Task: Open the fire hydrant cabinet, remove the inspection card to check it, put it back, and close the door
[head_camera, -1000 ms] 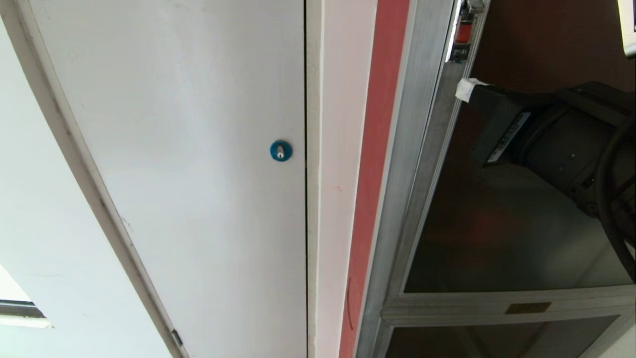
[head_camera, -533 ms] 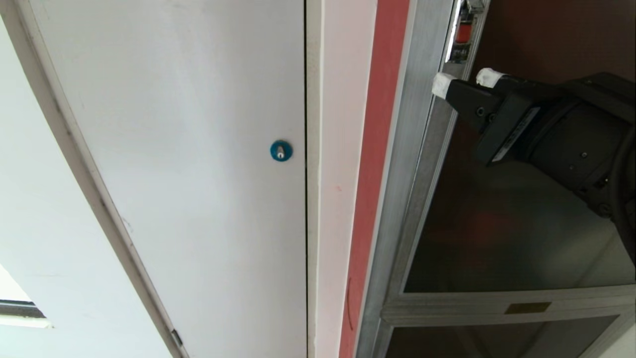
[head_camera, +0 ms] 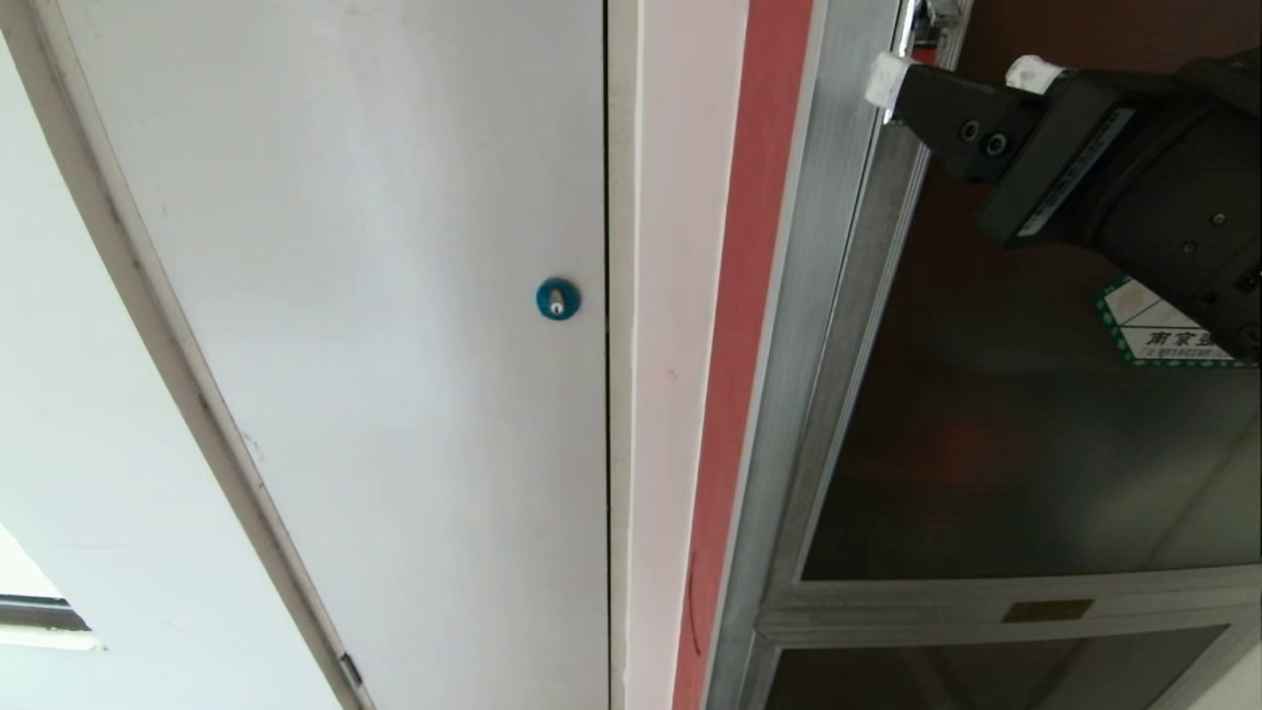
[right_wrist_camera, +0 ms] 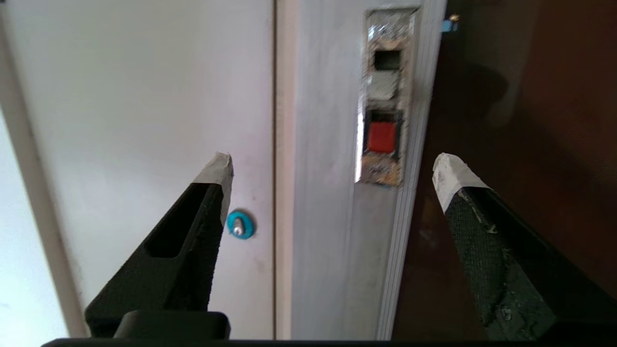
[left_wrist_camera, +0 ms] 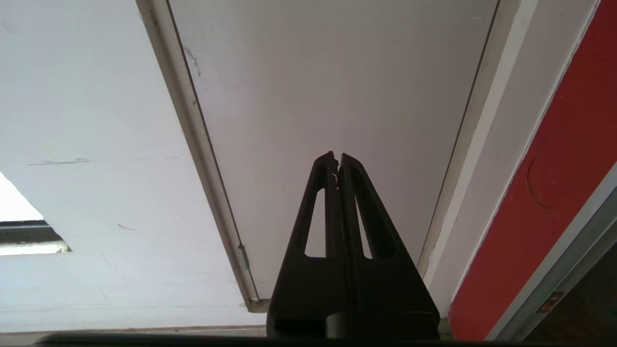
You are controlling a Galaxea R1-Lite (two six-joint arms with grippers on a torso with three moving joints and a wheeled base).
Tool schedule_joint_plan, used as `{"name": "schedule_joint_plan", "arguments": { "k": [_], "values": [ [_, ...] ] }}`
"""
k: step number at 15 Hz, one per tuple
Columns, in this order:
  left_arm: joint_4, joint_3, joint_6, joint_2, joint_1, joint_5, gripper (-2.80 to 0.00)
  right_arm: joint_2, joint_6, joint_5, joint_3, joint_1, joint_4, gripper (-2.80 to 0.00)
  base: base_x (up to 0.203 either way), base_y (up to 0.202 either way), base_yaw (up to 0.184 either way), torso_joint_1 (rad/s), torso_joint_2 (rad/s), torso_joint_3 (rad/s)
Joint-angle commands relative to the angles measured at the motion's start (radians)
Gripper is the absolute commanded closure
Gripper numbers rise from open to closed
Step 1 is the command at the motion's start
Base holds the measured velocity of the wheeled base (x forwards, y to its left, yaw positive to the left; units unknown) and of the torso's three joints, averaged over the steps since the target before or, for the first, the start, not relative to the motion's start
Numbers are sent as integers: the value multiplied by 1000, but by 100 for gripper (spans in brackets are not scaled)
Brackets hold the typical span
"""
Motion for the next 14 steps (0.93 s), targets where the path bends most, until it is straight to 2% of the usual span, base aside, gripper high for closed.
{"name": "schedule_joint_plan", "arguments": {
  "k": [1, 4, 14],
  "values": [
    [-1, 12, 0, 0, 0, 0, 0, 9, -2, -4, -22, -25, -4, -280, 0, 0, 0, 0, 0, 0],
    [-1, 12, 0, 0, 0, 0, 0, 34, -5, -12, -57, -40, -4, -280, 0, 0, 0, 0, 0, 0],
    [-1, 12, 0, 0, 0, 0, 0, 124, -86, -73, -164, -47, -3, -280, 0, 0, 0, 0, 0, 0]
  ]
}}
